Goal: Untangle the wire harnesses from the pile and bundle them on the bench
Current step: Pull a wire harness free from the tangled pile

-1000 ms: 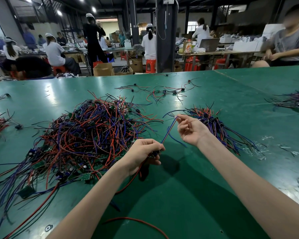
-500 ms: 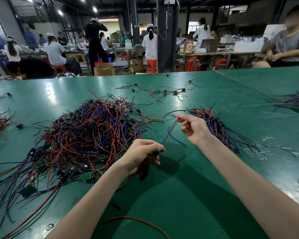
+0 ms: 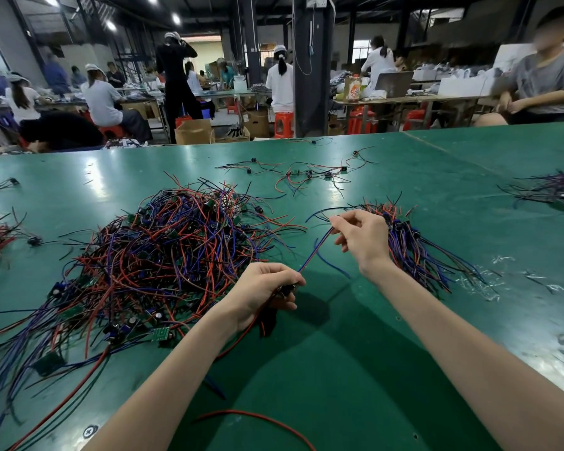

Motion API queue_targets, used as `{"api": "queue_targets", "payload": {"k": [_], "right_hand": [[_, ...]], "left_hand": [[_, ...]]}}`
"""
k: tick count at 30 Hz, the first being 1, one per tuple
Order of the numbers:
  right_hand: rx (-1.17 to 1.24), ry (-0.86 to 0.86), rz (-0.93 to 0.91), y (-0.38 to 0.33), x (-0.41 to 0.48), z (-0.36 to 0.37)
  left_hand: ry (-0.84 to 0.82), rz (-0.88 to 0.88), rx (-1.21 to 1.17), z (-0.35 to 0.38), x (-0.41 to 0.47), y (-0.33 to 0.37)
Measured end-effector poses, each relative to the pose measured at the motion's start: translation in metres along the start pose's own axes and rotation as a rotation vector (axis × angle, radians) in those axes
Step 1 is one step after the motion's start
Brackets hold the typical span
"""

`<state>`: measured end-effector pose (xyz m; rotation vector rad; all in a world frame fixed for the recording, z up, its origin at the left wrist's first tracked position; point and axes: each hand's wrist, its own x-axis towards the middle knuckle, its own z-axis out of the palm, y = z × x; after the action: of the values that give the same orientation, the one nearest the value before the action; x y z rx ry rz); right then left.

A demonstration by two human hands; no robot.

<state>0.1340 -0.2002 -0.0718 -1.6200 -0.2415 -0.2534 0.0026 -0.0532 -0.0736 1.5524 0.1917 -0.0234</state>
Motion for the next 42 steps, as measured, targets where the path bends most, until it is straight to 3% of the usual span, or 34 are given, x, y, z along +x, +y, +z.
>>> {"api": "queue_targets", "payload": {"k": [5, 9, 15, 20, 27, 31, 36, 42], "right_hand": [[0.537, -0.075, 0.535, -0.011, 0.004, -0.003], [0.785, -0.198, 0.725, -0.013, 0.003, -0.005], [0.521, -0.117, 0.452, -0.015, 0.001, 0.000], [0.511, -0.124, 0.429, -0.011, 0.000, 0.001], [0.521, -0.165, 0.413, -0.014, -0.003, 0.001], [0.549, -0.220, 0.380, -0.021, -0.013, 0.005], [0.387, -0.482, 0.378, -0.027, -0.046, 0.023], [0.322, -0.656, 0.354, -0.028, -0.087, 0.033]], "left_hand": [[-0.006, 0.007, 0.005, 0.001, 0.000, 0.000], [-0.031, 0.012, 0.005, 0.000, -0.001, 0.001], [-0.103, 0.021, 0.035, -0.001, -0.004, 0.003], [-0.175, -0.021, 0.047, 0.003, -0.006, 0.002], [-0.153, -0.068, 0.062, 0.001, -0.005, 0.003], [-0.030, 0.029, 0.082, 0.000, -0.004, 0.007], [0.216, 0.102, -0.134, -0.010, 0.001, 0.017], [0.320, 0.099, -0.214, -0.017, 0.003, 0.020]]}}
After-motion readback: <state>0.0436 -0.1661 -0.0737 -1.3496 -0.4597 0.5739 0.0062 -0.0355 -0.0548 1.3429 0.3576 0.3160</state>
